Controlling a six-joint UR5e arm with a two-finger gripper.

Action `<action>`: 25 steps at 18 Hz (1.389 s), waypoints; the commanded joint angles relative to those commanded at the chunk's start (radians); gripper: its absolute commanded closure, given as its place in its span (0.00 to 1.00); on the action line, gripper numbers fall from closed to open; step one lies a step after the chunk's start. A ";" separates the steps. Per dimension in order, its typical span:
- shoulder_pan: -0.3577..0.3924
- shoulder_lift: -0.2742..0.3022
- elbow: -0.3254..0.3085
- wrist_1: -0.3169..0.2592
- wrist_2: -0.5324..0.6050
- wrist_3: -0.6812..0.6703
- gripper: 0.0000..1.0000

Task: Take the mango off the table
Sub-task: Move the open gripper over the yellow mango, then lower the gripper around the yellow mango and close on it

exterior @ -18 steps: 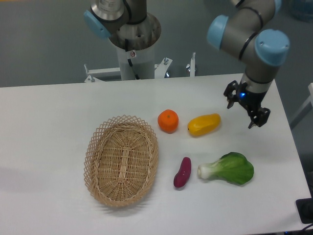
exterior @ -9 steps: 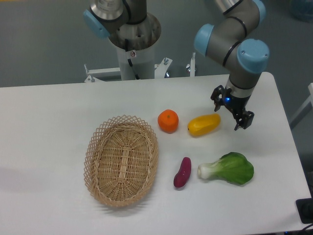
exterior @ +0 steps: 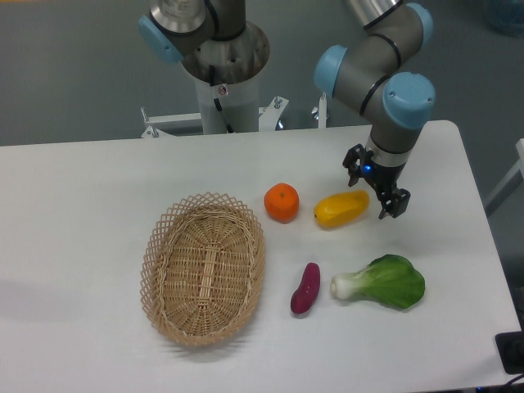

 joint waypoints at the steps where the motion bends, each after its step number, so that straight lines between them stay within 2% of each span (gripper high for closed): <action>1: -0.002 -0.002 -0.011 0.012 0.002 0.000 0.00; 3: -0.028 -0.008 -0.015 0.031 0.015 0.002 0.00; 6: -0.049 -0.011 -0.012 0.034 0.104 0.003 0.00; 13: -0.064 -0.024 -0.025 0.038 0.104 -0.021 0.00; 18: -0.071 -0.037 -0.058 0.106 0.104 -0.028 0.00; 22: -0.071 -0.038 -0.063 0.114 0.101 -0.028 0.00; 23: -0.071 -0.038 -0.063 0.114 0.101 -0.028 0.02; 25: -0.071 -0.037 -0.063 0.114 0.100 -0.028 0.23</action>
